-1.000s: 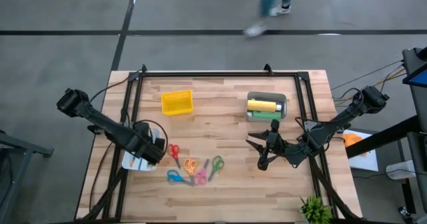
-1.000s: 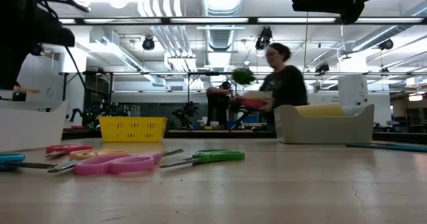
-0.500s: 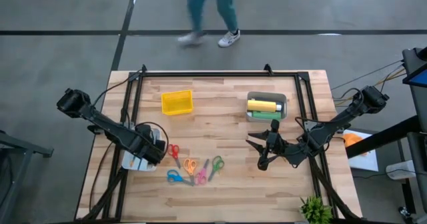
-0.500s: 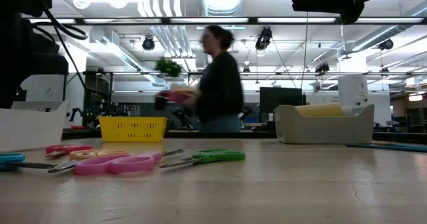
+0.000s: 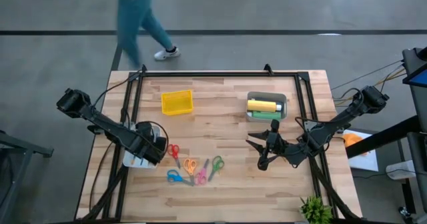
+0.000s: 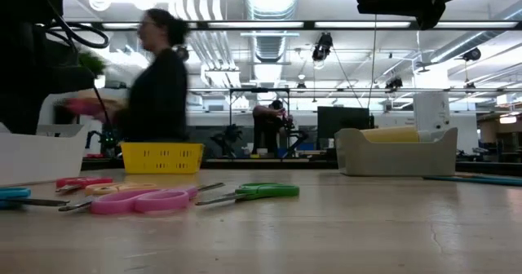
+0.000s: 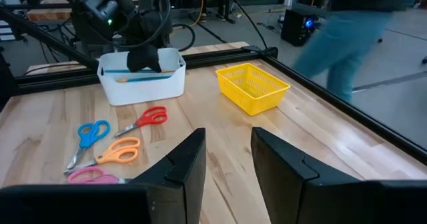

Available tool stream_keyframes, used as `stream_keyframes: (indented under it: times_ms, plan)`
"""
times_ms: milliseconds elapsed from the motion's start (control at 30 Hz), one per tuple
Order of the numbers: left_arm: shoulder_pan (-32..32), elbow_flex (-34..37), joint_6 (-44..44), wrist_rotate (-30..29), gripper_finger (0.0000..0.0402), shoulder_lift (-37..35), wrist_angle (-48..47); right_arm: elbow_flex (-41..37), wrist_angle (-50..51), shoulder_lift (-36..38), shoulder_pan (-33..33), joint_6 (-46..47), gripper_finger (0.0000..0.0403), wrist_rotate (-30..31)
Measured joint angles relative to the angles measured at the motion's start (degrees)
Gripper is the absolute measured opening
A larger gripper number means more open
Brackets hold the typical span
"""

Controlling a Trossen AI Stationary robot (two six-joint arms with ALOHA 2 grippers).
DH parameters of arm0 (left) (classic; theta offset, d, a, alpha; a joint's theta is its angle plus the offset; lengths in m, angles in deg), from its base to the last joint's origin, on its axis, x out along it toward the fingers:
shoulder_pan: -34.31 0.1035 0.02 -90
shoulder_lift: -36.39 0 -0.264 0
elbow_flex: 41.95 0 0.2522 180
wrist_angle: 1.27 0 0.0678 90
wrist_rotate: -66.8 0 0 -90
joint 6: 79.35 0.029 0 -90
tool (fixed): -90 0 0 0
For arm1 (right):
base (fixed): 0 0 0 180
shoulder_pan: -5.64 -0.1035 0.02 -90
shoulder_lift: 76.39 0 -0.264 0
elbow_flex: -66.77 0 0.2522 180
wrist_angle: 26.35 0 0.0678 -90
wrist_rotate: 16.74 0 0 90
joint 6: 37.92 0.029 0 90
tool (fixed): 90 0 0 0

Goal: Pick & Place Paint Supplies
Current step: Put the blue paintbrush into the white bin

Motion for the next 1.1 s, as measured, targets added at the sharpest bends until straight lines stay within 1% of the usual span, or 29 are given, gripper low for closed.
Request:
stream_keyframes:
  times_ms: [300, 700, 800, 967, 1100]
  plan:
    - [-0.02, 0.0, 0.09, 0.9, 0.0023, 0.0, 2.22, 0.0, 0.0, 0.0, 0.02, 0.0, 0.012, 0.0]
    - [-0.04, 0.07, 4.83, 0.79, 0.0023, 0.02, 6.56, 0.0, 0.0, 0.0, 0.0, 0.0, 0.012, 0.01]
    - [-0.04, 1.84, 4.2, 0.77, 0.0023, 0.02, 7.52, 0.0, 0.0, 0.0, 0.0, 0.0, 0.012, 0.0]
    - [-0.04, 6.06, 3.87, 2.71, 0.0023, 0.02, 13.51, 0.0, 0.0, 0.0, 0.0, 0.0, 0.012, 0.0]
    - [-0.04, 6.91, 3.88, 2.97, 0.0024, -0.04, 14.75, 0.0, 0.0, 0.0, 0.0, 0.0, 0.012, 0.0]
